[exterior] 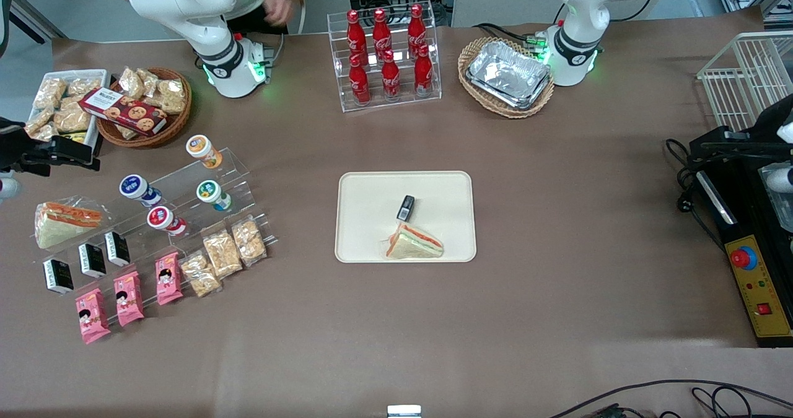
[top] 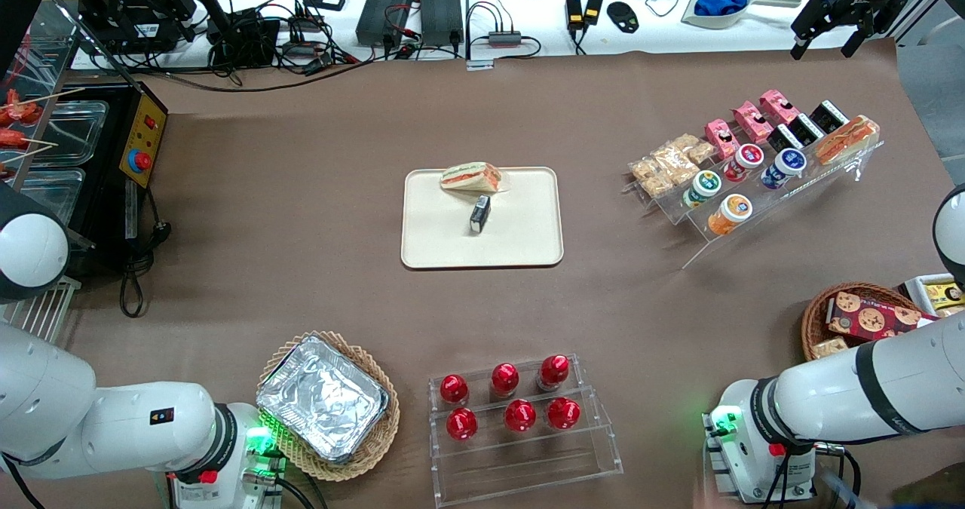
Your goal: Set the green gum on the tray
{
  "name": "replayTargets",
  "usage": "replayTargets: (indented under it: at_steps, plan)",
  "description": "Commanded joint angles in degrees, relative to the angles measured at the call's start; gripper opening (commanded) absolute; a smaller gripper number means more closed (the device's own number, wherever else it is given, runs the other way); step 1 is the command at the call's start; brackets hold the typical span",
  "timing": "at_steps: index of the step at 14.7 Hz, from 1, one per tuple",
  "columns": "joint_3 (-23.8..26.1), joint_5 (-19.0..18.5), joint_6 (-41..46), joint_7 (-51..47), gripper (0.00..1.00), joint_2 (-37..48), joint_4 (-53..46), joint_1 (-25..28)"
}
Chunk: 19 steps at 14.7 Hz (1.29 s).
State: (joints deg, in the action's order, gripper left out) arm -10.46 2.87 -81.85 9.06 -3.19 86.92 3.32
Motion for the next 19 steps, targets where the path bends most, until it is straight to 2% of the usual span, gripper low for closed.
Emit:
replayTargets:
  at_steps: [1,15,17,19]
  plan:
    - [0.0,0.4,-0.3,0.7,1.00,-0.7,-1.1,-0.6]
    - [0.0,0.4,0.1,-0.1,1.00,0.3,1.1,-0.3]
    - [0.1,0.4,-0.5,-0.1,1.00,2.4,3.5,-0.3]
    - [0.1,0.3,-4.2,-0.1,1.00,7.0,10.1,-0.1]
